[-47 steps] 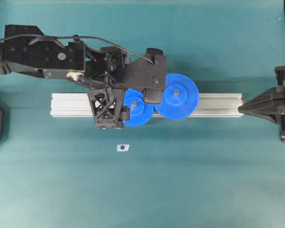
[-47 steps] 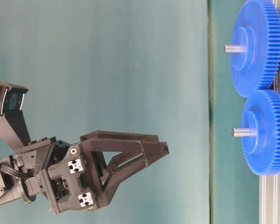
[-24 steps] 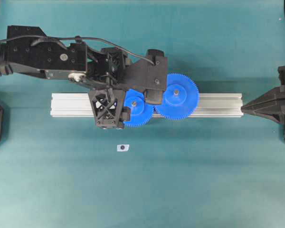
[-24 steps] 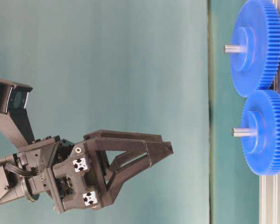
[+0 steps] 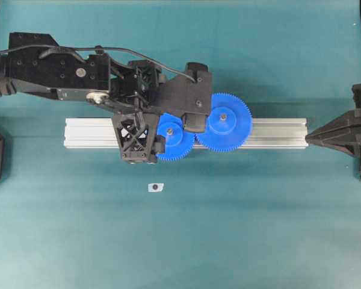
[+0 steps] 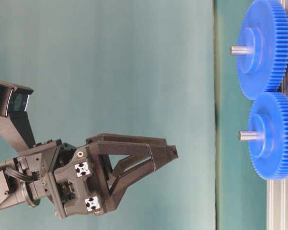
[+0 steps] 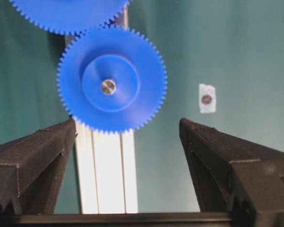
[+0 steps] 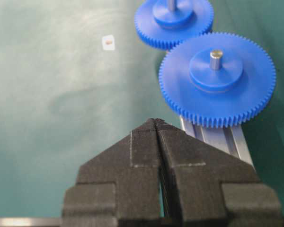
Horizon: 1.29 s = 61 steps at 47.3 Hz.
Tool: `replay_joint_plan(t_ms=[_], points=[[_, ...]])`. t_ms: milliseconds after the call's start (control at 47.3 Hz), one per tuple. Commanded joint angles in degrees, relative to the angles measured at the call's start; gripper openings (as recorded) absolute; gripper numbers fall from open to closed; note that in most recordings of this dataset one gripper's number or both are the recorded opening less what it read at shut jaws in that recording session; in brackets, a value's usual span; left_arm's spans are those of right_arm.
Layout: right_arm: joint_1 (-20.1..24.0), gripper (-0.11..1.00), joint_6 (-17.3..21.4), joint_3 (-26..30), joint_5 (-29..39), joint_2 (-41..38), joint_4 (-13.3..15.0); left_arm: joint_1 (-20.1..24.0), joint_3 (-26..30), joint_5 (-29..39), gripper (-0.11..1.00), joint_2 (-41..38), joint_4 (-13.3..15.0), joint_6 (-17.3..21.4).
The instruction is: Find the location of the shaft and insert the small gear.
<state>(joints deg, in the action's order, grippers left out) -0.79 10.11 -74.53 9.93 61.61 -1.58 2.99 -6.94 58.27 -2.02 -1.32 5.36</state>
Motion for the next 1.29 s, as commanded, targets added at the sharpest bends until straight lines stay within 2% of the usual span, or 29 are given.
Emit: replay_joint_plan(t_ms=[0,508,1269], points=[[-0.09,0.0,0.53,0.53,-0.26,-0.35,0.0,-0.18,1.23,-0.18,0.84,1.76,-0.26,0.09],[-0.09,0.0,0.7,-0.88,-0.79,-0.26,0.0,-0.18,3.16,0.53,0.83,-1.05,-0.26,-0.62],[-0.09,0.0,0.7,-1.23,-0.62,0.44,0.0,0.44,3.34,0.18,0.83,0.44,-0.18,-0.79]])
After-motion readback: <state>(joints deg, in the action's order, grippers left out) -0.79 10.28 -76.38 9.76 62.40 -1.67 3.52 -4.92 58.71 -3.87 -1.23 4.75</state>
